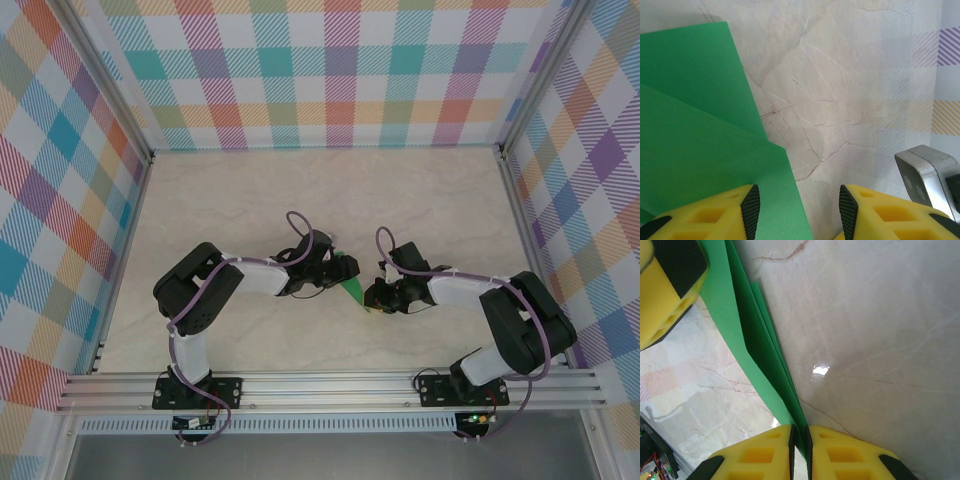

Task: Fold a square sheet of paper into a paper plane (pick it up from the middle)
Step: Fold the wing for the fifth time at the center of the table.

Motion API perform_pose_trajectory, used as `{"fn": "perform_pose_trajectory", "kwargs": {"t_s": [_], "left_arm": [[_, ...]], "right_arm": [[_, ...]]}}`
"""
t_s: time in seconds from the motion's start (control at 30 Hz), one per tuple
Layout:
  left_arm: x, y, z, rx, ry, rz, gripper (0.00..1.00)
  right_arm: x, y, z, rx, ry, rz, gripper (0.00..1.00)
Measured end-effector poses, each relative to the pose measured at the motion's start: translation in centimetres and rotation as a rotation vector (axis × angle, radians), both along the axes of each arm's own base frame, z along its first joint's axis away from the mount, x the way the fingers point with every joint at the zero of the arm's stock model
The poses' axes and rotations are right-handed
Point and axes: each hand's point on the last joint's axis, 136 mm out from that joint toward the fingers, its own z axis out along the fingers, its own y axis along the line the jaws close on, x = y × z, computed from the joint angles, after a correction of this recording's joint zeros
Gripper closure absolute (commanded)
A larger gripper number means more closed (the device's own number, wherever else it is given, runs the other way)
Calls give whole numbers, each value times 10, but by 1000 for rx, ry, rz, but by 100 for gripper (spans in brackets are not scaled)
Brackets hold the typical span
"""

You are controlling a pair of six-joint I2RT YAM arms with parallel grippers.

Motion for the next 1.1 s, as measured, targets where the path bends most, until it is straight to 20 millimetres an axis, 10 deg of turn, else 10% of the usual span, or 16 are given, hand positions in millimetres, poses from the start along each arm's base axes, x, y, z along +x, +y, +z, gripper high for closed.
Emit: {"fn": "perform_pose_trajectory", "kwargs": {"t_s": [1.1], "left_arm": [[0, 1, -1, 8, 4, -3, 53]], "right_arm": [[-6, -13, -3, -80, 28, 3, 86]]}}
